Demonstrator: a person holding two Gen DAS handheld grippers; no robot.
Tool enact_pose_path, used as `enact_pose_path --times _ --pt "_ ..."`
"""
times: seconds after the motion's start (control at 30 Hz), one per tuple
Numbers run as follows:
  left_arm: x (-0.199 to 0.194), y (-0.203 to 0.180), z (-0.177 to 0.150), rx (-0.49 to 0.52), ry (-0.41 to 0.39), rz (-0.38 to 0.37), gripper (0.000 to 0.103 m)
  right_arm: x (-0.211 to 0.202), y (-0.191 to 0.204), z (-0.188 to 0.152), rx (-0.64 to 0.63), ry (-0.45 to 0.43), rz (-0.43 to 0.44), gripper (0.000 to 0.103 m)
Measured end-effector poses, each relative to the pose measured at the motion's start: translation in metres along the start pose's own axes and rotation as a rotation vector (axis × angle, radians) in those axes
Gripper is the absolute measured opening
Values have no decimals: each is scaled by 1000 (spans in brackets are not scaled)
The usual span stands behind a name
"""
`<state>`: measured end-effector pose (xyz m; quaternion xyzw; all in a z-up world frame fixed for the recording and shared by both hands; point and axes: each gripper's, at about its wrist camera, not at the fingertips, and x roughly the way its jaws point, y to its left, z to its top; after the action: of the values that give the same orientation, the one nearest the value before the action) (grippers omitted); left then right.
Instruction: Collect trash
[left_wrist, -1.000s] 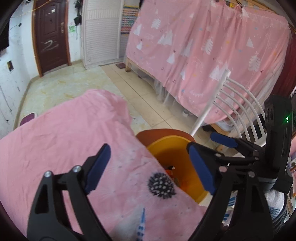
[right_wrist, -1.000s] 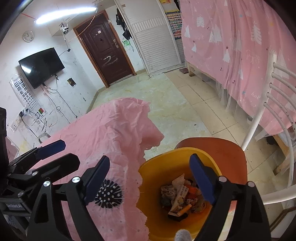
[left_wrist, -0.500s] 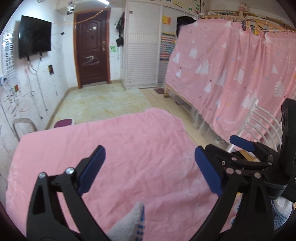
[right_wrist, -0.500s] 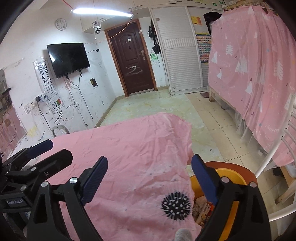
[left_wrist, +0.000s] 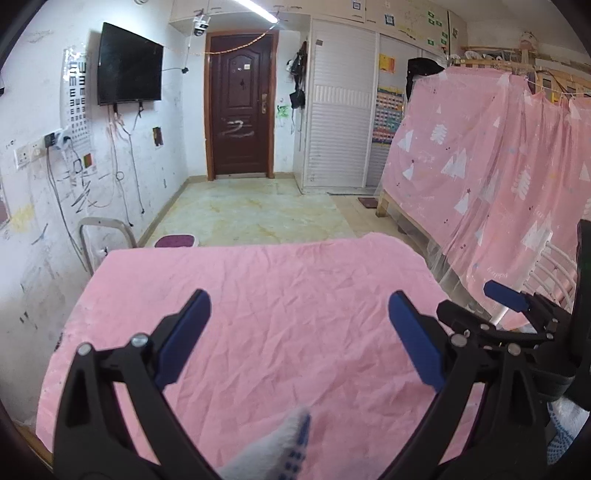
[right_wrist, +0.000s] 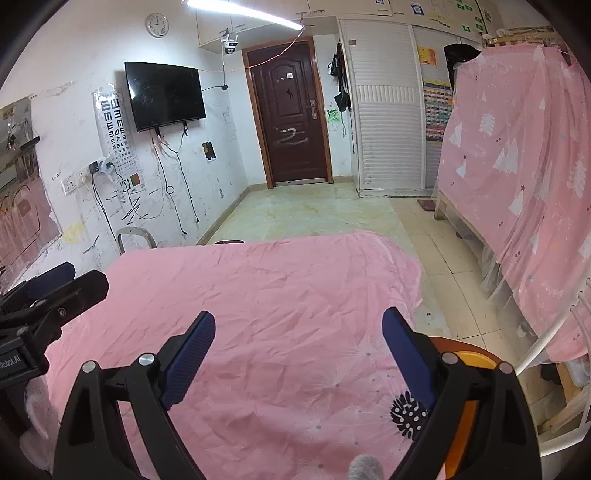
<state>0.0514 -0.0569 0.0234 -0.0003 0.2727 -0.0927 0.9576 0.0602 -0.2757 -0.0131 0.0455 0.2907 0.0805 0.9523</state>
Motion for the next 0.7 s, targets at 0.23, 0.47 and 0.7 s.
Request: enact_pose_path --times 0.23,0.47,0.7 --pt "-8 17 -2 -30 -9 22 93 3 18 5 -25 -1 13 82" --pt "-12 25 -3 -42 -11 26 93 1 22 5 -33 -5 13 83" --pt "-12 26 -3 -47 -10 23 93 1 22 5 -33 -6 12 84"
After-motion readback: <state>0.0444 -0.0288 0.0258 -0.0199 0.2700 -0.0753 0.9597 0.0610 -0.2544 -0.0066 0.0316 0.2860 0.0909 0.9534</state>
